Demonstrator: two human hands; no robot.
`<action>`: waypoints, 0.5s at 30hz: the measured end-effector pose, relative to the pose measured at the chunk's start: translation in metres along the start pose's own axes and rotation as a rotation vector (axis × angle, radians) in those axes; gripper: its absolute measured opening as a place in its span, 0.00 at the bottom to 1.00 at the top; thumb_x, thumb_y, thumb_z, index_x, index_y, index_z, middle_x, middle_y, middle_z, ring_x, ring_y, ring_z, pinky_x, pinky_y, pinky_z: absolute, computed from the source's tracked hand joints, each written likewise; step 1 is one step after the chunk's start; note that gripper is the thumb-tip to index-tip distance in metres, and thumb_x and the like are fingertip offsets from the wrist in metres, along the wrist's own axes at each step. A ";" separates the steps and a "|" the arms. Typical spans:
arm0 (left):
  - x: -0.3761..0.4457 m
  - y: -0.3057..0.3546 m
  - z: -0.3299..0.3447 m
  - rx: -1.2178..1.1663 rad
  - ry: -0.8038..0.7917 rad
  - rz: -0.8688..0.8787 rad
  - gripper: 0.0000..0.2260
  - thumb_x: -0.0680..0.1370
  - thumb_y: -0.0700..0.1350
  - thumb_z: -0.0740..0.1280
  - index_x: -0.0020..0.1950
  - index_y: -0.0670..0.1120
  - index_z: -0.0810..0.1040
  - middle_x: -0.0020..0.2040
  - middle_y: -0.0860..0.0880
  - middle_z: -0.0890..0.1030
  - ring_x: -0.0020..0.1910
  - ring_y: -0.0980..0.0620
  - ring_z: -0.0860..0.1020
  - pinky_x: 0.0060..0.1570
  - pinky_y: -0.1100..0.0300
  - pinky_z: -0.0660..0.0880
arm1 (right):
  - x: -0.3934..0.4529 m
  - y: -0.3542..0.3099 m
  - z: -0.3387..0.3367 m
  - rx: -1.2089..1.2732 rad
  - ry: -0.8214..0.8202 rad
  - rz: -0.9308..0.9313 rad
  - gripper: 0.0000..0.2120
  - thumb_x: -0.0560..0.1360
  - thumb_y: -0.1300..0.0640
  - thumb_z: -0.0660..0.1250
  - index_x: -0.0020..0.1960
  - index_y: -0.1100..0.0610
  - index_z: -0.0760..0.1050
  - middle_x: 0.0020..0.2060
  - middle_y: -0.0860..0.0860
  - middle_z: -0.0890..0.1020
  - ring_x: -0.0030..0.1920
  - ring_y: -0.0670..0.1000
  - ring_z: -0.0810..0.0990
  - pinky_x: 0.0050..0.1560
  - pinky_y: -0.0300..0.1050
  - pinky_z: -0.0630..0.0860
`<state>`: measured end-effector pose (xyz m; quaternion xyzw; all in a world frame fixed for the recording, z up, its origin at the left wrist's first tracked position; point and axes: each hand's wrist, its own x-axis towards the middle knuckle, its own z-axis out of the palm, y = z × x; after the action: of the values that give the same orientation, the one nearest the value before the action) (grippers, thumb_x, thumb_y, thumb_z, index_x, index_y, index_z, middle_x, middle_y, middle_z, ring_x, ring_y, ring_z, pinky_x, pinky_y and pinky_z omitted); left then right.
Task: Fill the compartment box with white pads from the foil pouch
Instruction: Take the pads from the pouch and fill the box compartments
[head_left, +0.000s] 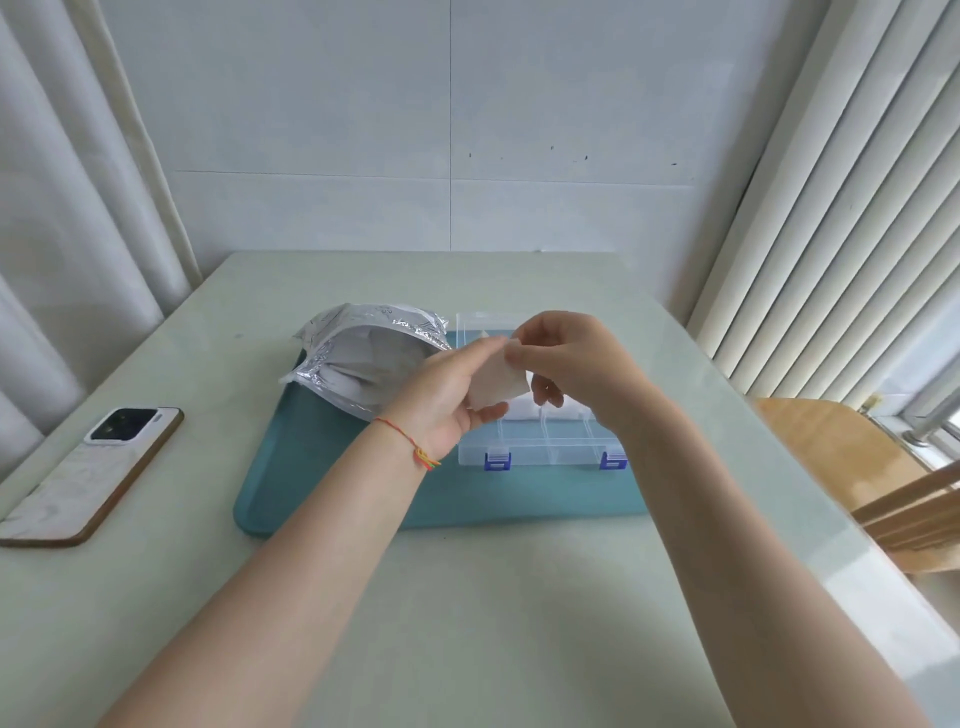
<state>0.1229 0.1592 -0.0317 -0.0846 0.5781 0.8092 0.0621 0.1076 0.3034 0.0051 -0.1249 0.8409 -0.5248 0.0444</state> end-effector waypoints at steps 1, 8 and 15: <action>0.000 -0.001 0.003 -0.002 -0.005 -0.014 0.07 0.78 0.48 0.68 0.52 0.46 0.80 0.42 0.47 0.78 0.40 0.52 0.76 0.28 0.63 0.74 | -0.002 0.001 -0.001 -0.037 -0.006 -0.005 0.04 0.75 0.60 0.68 0.46 0.61 0.77 0.20 0.44 0.75 0.20 0.44 0.71 0.23 0.34 0.67; 0.003 -0.010 0.014 -0.117 0.103 -0.094 0.03 0.78 0.43 0.66 0.45 0.45 0.76 0.37 0.46 0.76 0.34 0.51 0.75 0.25 0.65 0.72 | -0.009 0.008 -0.002 -0.014 0.059 -0.014 0.05 0.73 0.61 0.69 0.39 0.58 0.75 0.26 0.46 0.74 0.22 0.46 0.70 0.25 0.38 0.64; 0.000 -0.010 0.014 -0.258 0.084 -0.142 0.05 0.78 0.41 0.60 0.43 0.44 0.72 0.38 0.45 0.76 0.35 0.48 0.76 0.26 0.64 0.73 | -0.016 0.012 -0.006 -0.081 0.134 0.015 0.02 0.74 0.61 0.65 0.45 0.59 0.74 0.28 0.52 0.78 0.20 0.47 0.72 0.23 0.37 0.66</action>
<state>0.1238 0.1757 -0.0366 -0.1663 0.4642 0.8660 0.0834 0.1199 0.3180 -0.0038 -0.0849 0.8634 -0.4972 -0.0131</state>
